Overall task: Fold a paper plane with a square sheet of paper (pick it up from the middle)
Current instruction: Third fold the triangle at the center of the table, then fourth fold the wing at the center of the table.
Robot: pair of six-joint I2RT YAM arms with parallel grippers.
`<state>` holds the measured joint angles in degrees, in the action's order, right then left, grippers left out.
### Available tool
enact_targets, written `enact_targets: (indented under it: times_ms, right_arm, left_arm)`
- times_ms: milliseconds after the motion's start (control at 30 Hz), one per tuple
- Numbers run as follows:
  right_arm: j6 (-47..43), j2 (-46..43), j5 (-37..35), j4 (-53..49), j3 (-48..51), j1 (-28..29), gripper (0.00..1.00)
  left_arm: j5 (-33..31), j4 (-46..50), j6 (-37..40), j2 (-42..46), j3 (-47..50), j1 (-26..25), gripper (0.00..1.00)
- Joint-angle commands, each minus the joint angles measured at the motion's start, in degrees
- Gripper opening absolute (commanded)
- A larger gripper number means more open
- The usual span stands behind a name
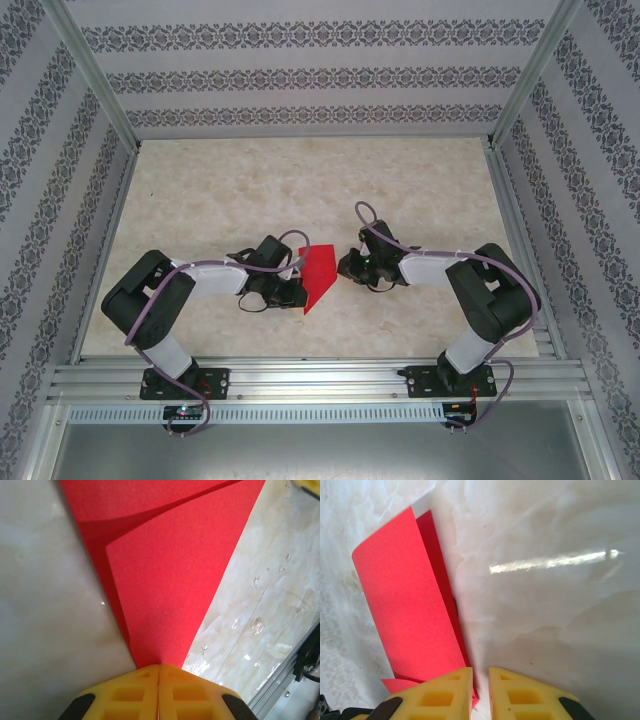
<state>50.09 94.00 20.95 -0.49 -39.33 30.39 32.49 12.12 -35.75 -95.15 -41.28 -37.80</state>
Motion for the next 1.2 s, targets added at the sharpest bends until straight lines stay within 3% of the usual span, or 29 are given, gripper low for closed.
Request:
enact_targets:
  times_ms: [0, 167, 533, 833, 1167]
  right_arm:
    - [-1.5, -4.7, -1.4, -1.6, 1.1, -0.7, 0.21]
    - [-1.5, -7.6, 0.5, -1.3, 2.3, -0.3, 0.29]
    - [-0.1, -6.6, 1.3, 1.4, 4.1, 2.7, 0.36]
    - [0.5, -3.5, 2.5, 3.8, 2.6, 4.0, 0.4]
    - [1.1, -1.0, 3.7, 5.8, 1.1, 4.8, 0.4]
  left_arm:
    - [-7.1, 9.6, 3.3, -1.3, 0.4, -0.5, 0.1]
    - [-6.7, 12.8, 4.0, 3.4, -3.4, -0.5, 0.16]
    - [-12.0, 16.2, 2.5, 12.0, -7.2, -0.3, 0.25]
    - [-12.4, 13.0, 2.4, 3.9, -10.4, -0.3, 0.15]
    - [-14.4, 12.2, 1.8, -0.2, -11.6, -0.3, 0.11]
